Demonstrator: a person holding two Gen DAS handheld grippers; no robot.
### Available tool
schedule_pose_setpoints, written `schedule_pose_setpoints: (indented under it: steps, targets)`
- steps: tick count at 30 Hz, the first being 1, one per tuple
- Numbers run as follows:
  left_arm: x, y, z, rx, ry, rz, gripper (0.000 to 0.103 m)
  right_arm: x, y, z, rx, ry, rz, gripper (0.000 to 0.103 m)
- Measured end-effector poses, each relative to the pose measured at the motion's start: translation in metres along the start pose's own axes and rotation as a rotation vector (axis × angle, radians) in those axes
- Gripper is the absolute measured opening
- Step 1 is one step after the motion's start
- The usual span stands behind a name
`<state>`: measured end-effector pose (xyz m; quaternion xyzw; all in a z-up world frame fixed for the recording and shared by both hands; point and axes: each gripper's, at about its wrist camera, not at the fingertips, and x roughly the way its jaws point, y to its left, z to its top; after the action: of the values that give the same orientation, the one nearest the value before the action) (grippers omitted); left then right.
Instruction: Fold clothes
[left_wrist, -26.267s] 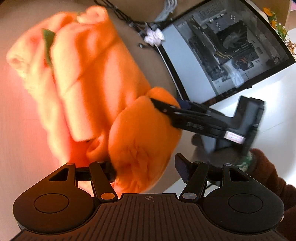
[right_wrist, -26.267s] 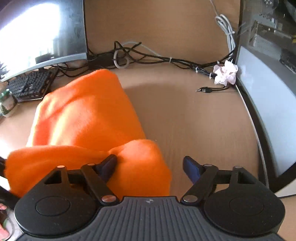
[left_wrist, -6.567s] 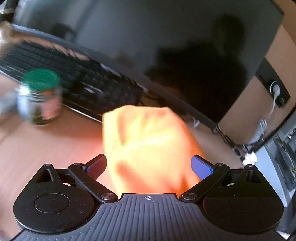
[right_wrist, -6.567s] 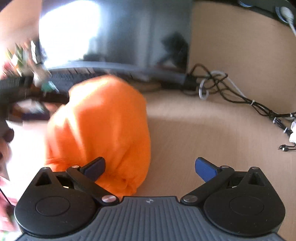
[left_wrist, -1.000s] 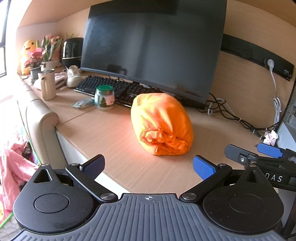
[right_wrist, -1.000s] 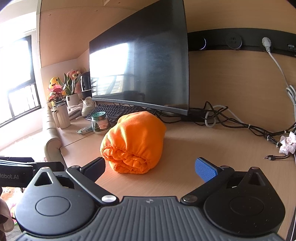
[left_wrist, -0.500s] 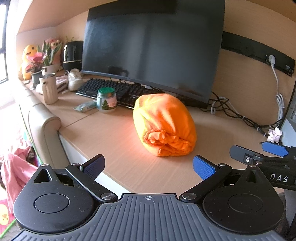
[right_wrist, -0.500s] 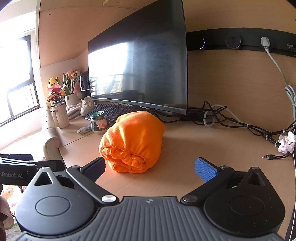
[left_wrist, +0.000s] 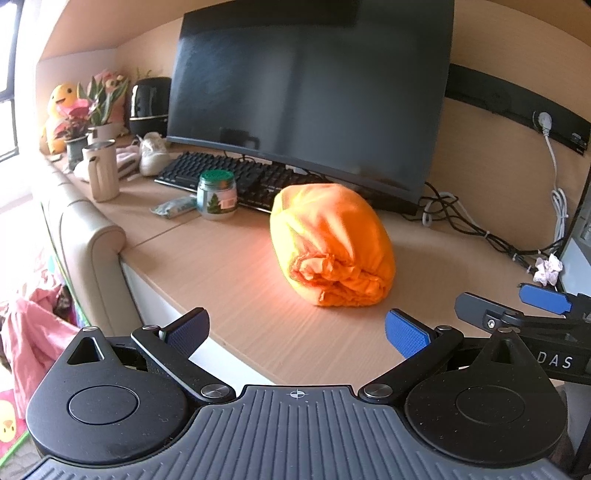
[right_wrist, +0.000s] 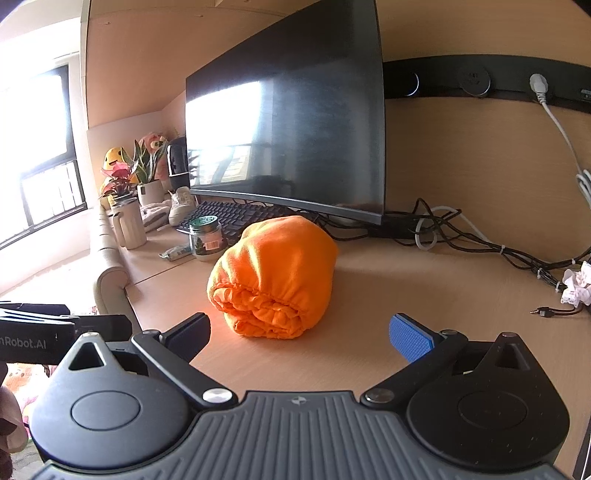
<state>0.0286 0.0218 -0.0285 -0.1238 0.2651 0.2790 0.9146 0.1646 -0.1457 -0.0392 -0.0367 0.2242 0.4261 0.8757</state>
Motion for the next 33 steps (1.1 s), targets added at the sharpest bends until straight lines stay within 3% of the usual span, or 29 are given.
schedule_pose_setpoints:
  steps: [33]
  targets:
    - [-0.0044,0.0056,-0.0027,-0.021,0.006,0.009,0.103,-0.0028,0.0034,-0.0046,0.003,0.005,-0.01,0.103]
